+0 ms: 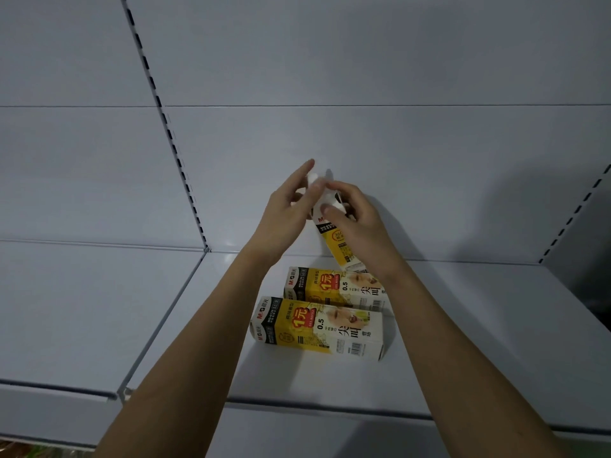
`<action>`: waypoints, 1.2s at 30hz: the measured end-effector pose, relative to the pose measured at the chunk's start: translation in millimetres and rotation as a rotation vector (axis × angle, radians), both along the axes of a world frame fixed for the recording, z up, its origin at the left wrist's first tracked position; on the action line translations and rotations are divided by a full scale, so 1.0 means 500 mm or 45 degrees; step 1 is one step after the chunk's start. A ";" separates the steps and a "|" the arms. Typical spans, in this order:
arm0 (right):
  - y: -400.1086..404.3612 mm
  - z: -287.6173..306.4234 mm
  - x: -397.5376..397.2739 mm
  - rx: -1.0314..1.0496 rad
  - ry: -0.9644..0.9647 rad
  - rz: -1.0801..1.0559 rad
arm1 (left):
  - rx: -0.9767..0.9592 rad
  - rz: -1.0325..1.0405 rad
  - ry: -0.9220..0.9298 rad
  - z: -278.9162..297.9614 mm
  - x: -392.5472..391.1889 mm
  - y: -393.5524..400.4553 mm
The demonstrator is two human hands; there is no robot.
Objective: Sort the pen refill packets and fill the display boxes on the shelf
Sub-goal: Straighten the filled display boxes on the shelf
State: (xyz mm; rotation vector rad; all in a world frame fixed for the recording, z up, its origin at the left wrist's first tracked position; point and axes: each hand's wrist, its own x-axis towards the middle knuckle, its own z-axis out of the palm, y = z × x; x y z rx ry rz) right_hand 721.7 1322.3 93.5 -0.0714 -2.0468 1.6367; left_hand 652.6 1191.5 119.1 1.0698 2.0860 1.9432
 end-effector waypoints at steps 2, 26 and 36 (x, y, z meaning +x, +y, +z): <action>-0.004 -0.007 -0.003 -0.009 0.003 -0.028 | -0.046 0.012 0.029 0.002 0.007 0.001; -0.043 -0.022 -0.016 0.045 0.036 -0.016 | -0.080 0.237 -0.140 -0.006 0.011 -0.030; -0.050 -0.031 -0.030 -0.026 0.019 -0.004 | -0.223 0.326 -0.021 -0.008 0.030 -0.008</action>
